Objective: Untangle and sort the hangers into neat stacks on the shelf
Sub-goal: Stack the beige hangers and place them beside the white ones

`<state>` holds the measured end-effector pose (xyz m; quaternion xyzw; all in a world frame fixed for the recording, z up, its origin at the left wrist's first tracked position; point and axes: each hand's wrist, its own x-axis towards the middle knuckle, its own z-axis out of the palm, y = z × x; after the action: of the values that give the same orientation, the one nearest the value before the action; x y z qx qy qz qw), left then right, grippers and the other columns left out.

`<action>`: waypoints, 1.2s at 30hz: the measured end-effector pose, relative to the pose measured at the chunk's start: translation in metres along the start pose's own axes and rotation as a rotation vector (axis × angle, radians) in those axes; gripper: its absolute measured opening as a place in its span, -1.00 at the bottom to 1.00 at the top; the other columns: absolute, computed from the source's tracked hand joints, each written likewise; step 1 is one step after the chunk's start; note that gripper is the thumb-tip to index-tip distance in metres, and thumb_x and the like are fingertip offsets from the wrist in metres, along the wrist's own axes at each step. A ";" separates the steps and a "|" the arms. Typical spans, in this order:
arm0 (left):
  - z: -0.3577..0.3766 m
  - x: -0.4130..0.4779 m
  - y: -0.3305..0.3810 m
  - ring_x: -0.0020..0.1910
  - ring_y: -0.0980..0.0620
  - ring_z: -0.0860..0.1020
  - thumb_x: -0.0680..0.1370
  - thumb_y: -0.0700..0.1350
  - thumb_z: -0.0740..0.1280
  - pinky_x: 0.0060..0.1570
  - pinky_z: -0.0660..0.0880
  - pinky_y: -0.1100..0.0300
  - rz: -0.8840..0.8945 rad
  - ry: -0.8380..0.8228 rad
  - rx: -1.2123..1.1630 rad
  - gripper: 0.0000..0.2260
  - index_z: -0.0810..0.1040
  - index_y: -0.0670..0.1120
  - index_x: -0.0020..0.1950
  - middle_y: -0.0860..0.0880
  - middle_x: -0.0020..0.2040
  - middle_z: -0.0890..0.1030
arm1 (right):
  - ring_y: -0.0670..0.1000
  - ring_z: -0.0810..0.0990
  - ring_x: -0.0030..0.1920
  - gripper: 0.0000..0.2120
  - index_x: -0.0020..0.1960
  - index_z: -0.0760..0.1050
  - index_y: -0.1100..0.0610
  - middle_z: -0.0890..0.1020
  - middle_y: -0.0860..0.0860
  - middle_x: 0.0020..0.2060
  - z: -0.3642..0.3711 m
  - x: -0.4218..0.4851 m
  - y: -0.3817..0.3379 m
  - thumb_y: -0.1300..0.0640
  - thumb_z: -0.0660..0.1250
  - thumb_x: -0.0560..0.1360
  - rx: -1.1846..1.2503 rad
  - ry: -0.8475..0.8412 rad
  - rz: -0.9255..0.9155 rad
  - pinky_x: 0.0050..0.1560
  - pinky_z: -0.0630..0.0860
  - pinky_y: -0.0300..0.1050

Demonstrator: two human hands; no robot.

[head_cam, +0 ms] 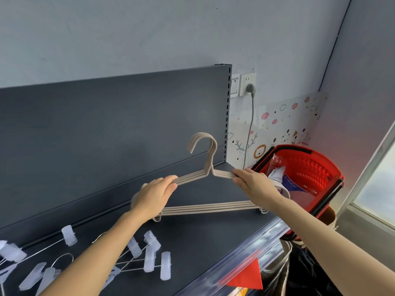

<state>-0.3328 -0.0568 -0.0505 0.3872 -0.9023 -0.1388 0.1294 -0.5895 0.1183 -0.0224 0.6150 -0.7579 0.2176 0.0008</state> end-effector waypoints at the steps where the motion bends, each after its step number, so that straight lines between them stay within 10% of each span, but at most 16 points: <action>1: 0.001 0.000 -0.001 0.21 -0.06 0.49 0.42 0.47 -0.34 0.13 0.45 -0.13 0.003 -0.003 0.004 -0.37 0.18 0.29 0.35 0.19 0.24 0.51 | 0.03 0.51 -0.18 -0.69 0.19 0.42 0.01 0.55 -0.01 -0.12 0.000 0.000 0.000 -0.10 0.03 0.60 -0.002 -0.007 -0.001 -0.16 0.39 -0.08; 7: -0.008 -0.005 0.004 0.27 0.00 0.46 0.63 0.17 -0.02 0.23 0.37 -0.02 0.035 -0.028 -0.001 -0.58 0.35 0.04 0.39 0.09 0.30 0.50 | 0.06 0.54 -0.09 -0.56 0.35 0.35 0.01 0.53 -0.01 -0.02 -0.005 -0.004 0.007 -0.15 0.02 0.57 0.029 -0.059 -0.017 -0.04 0.52 0.05; 27: -0.060 -0.027 0.013 0.29 -0.04 0.45 0.65 0.08 0.00 0.26 0.38 0.01 -0.083 0.036 0.195 -0.59 0.33 -0.04 0.43 0.02 0.35 0.48 | 0.07 0.48 -0.18 -0.85 0.12 0.38 -0.01 0.45 -0.04 -0.16 -0.012 0.032 -0.012 0.03 0.10 0.61 0.076 -0.056 -0.144 -0.17 0.39 -0.06; 36: -0.095 -0.108 -0.025 0.22 -0.01 0.48 0.63 0.12 0.00 0.21 0.41 -0.03 -0.309 0.142 0.290 -0.59 0.35 -0.01 0.39 0.05 0.27 0.52 | 0.12 0.49 -0.09 -0.64 0.41 0.28 -0.07 0.47 -0.01 -0.09 0.015 0.054 -0.085 0.06 0.08 0.62 0.199 -0.130 -0.391 -0.01 0.42 -0.01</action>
<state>-0.2117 -0.0084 0.0153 0.5444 -0.8312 0.0020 0.1128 -0.5194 0.0508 0.0065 0.7598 -0.5978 0.2469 -0.0665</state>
